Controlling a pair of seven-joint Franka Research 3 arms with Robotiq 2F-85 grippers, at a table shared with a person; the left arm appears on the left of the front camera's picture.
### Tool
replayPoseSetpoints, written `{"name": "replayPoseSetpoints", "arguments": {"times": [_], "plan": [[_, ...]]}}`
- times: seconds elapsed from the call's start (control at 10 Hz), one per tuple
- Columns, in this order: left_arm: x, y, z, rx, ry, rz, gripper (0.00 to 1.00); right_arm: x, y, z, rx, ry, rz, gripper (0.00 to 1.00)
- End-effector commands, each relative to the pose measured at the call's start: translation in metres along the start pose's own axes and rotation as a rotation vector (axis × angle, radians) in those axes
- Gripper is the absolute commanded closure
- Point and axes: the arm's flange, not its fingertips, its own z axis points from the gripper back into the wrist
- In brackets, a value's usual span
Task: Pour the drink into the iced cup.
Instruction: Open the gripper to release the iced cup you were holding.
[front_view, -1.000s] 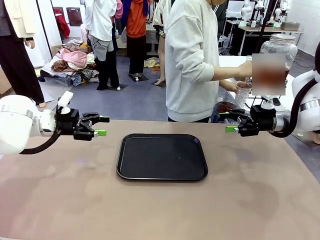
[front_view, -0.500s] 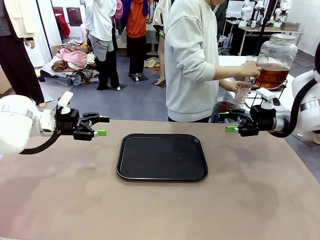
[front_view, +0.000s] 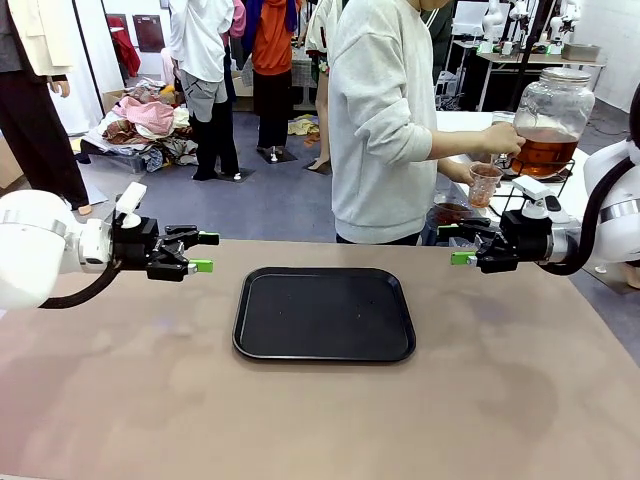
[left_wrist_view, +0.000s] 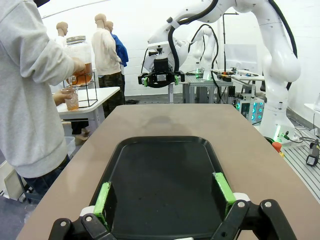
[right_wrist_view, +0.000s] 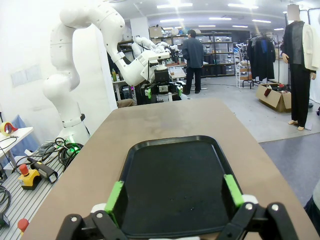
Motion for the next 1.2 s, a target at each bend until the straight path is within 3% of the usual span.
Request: {"name": "replayPoseSetpoints", "arguments": {"times": [0.0, 1.1], "plan": [[0.0016, 0.0013, -0.0007, -0.001, 0.0, 0.006, 0.0, 0.0032, -0.0012, -0.0002, 0.001, 0.001, 0.001, 0.0], [0.0016, 0.0013, -0.0007, -0.001, 0.0, 0.006, 0.0, 0.0032, -0.0012, -0.0002, 0.001, 0.001, 0.001, 0.0]]}}
